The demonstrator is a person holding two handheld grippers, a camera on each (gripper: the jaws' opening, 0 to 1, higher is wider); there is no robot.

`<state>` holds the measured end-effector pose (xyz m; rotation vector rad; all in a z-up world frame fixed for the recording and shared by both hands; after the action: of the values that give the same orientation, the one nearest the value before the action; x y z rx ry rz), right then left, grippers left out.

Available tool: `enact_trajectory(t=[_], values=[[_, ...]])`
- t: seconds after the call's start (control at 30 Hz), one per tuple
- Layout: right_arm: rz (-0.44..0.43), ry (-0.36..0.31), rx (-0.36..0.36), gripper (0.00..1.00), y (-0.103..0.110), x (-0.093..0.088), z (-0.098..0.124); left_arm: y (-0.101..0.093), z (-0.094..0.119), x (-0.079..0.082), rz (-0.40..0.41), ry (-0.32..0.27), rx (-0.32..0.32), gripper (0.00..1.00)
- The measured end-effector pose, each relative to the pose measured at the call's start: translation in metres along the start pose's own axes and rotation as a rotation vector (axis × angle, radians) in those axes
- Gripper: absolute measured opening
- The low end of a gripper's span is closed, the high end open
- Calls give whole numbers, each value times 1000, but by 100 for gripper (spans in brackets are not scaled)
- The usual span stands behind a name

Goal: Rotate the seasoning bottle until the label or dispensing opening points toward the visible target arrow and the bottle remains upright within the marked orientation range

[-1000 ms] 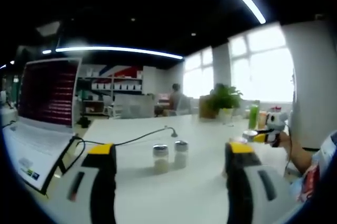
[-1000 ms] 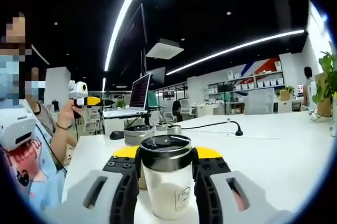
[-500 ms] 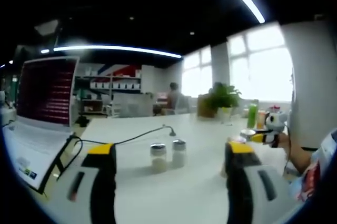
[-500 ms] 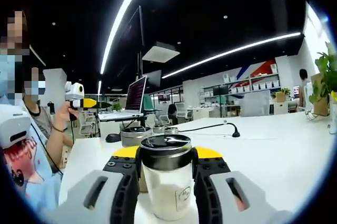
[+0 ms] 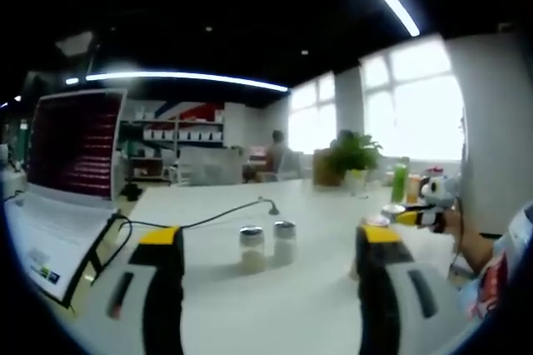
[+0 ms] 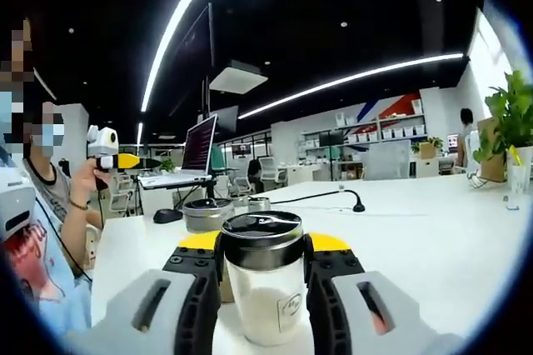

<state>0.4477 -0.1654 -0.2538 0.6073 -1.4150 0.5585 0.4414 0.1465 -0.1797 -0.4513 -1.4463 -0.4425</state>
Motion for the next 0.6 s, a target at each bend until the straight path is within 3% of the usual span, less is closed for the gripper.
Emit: enact_trajectory(t=[0.27, 0.47, 0.53, 0.6], values=[[12, -2, -35, 37, -2, -1, 2, 4, 7, 2, 4, -13, 18, 90], [34, 31, -77, 37, -2, -1, 0, 10, 12, 5, 15, -30, 31, 89], [45, 37, -85, 37, -1, -2, 0, 11, 11, 2, 54, -24, 25, 88], [19, -10, -102, 37, -2, -2, 1, 13, 11, -3, 96, -2, 27, 89]])
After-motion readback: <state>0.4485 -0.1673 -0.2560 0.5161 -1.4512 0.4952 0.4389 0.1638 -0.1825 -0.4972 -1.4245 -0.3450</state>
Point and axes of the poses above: the point that each gripper's makers call its tool centre point, and the gripper's own axes: z roughly backward along the fingers, y roughly to its left, x roughly out of its top, the point moved 1 cm from there along z, roughly backward along the fingers, and after that the axes turned 5 degrees about y, right-handed, at the moved point
